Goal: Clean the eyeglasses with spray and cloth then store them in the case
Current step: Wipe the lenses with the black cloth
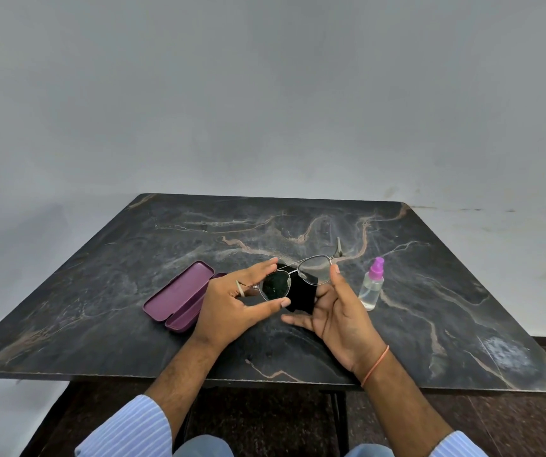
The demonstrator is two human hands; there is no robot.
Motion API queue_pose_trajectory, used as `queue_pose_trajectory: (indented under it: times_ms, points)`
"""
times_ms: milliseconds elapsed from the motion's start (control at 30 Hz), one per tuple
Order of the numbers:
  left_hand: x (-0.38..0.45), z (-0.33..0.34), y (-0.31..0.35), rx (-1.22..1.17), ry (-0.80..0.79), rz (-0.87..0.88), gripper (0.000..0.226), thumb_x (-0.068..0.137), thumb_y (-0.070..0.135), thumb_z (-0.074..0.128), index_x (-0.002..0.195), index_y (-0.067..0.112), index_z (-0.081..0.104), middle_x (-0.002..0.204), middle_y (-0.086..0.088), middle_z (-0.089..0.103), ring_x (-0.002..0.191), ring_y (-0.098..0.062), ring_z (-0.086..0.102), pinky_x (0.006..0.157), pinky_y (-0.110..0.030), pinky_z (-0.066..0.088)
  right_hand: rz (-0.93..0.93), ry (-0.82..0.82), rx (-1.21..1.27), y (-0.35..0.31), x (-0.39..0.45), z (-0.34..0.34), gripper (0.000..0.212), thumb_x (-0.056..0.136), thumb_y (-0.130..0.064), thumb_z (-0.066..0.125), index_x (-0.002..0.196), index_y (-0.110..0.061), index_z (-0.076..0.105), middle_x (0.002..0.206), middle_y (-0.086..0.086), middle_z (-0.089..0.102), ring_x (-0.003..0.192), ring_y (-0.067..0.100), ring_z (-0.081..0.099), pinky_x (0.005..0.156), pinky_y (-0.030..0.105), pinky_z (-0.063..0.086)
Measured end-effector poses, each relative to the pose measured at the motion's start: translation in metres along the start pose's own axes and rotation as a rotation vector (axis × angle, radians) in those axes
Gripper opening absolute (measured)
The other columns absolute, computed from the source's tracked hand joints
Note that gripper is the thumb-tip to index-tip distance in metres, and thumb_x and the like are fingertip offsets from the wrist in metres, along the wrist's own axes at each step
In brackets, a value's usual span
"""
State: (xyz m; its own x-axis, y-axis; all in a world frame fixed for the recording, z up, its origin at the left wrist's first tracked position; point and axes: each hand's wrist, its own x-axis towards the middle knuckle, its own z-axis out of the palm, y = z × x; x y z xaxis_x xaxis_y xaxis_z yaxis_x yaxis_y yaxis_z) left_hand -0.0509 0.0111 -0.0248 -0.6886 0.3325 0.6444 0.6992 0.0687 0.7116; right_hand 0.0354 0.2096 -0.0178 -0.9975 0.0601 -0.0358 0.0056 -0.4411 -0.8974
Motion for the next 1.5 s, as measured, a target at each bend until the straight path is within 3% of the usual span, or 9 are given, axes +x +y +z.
queue_pose_trajectory:
  times_ms: [233,467,633,767,967,1100,1200,1333,1500]
  points:
    - [0.001,-0.001,-0.001,-0.046,0.023,-0.017,0.066,0.073,0.020,0.099,0.134,0.013,0.076,0.139,0.006,0.075,0.133,-0.009,0.070,0.107,-0.020,0.055,0.112,-0.113,0.027,0.001,0.007,0.009,0.102,0.100,-0.080,0.013,0.147,-0.003,0.060,0.151,0.023,0.060,0.144,0.037,0.055,0.120,0.063,0.040]
    - [0.001,-0.001,0.002,-0.036,0.033,-0.045,0.066,0.073,0.026,0.099,0.135,0.017,0.076,0.138,0.010,0.075,0.126,-0.005,0.073,0.105,-0.026,0.059,0.014,0.103,0.075,0.004,0.003,0.016,0.078,0.101,-0.068,0.043,0.103,0.001,0.080,0.110,0.027,0.076,0.107,0.036,0.077,0.095,0.053,0.063]
    - [0.002,-0.001,0.000,-0.055,0.008,-0.067,0.066,0.074,0.021,0.099,0.135,0.016,0.076,0.139,0.008,0.074,0.134,-0.007,0.068,0.112,-0.027,0.055,0.105,-0.058,0.085,0.000,0.006,0.011,0.097,0.101,-0.079,0.021,0.144,-0.002,0.063,0.149,0.026,0.061,0.143,0.040,0.055,0.120,0.065,0.040]
    - [0.002,-0.002,0.001,-0.042,-0.006,-0.054,0.068,0.075,0.021,0.099,0.138,0.017,0.074,0.140,0.008,0.073,0.135,-0.006,0.067,0.114,-0.026,0.053,0.170,-0.150,0.084,0.000,0.010,0.011,0.110,0.095,-0.088,0.015,0.149,-0.001,0.058,0.156,0.028,0.053,0.151,0.044,0.044,0.126,0.068,0.027]
    - [0.002,-0.001,-0.001,-0.045,0.008,-0.083,0.068,0.074,0.022,0.099,0.137,0.017,0.075,0.138,0.010,0.075,0.128,-0.005,0.072,0.106,-0.032,0.061,0.042,0.061,0.138,0.000,0.004,0.015,0.079,0.098,-0.070,0.045,0.103,0.000,0.081,0.125,0.028,0.074,0.120,0.039,0.073,0.099,0.054,0.062]
    - [0.002,-0.001,-0.003,-0.049,0.000,-0.092,0.067,0.075,0.020,0.099,0.137,0.017,0.075,0.140,0.007,0.074,0.134,-0.008,0.069,0.114,-0.036,0.056,0.081,0.015,0.120,-0.002,0.006,0.015,0.093,0.100,-0.076,0.034,0.139,0.002,0.065,0.147,0.028,0.061,0.141,0.042,0.057,0.116,0.062,0.047]
    - [0.002,-0.001,-0.003,-0.025,-0.002,-0.077,0.067,0.074,0.022,0.099,0.137,0.017,0.075,0.140,0.008,0.074,0.134,-0.007,0.068,0.114,-0.033,0.056,0.118,-0.018,0.076,-0.002,0.007,0.014,0.102,0.098,-0.082,0.026,0.142,0.002,0.063,0.149,0.030,0.060,0.146,0.045,0.051,0.124,0.065,0.034]
    - [0.001,-0.002,-0.001,-0.009,0.009,-0.062,0.068,0.073,0.026,0.100,0.137,0.020,0.075,0.140,0.013,0.073,0.128,-0.005,0.071,0.096,-0.025,0.063,0.073,0.050,0.040,-0.002,0.005,0.015,0.094,0.099,-0.077,0.032,0.122,0.002,0.077,0.126,0.026,0.075,0.114,0.031,0.076,0.107,0.048,0.053]
    - [0.001,-0.002,-0.001,-0.008,0.009,-0.064,0.069,0.074,0.030,0.099,0.139,0.025,0.074,0.140,0.015,0.074,0.124,-0.006,0.074,0.086,-0.027,0.066,0.040,0.236,0.135,-0.002,0.004,0.014,0.069,0.095,-0.062,0.060,0.116,0.002,0.075,0.128,0.028,0.073,0.117,0.037,0.075,0.094,0.044,0.064]
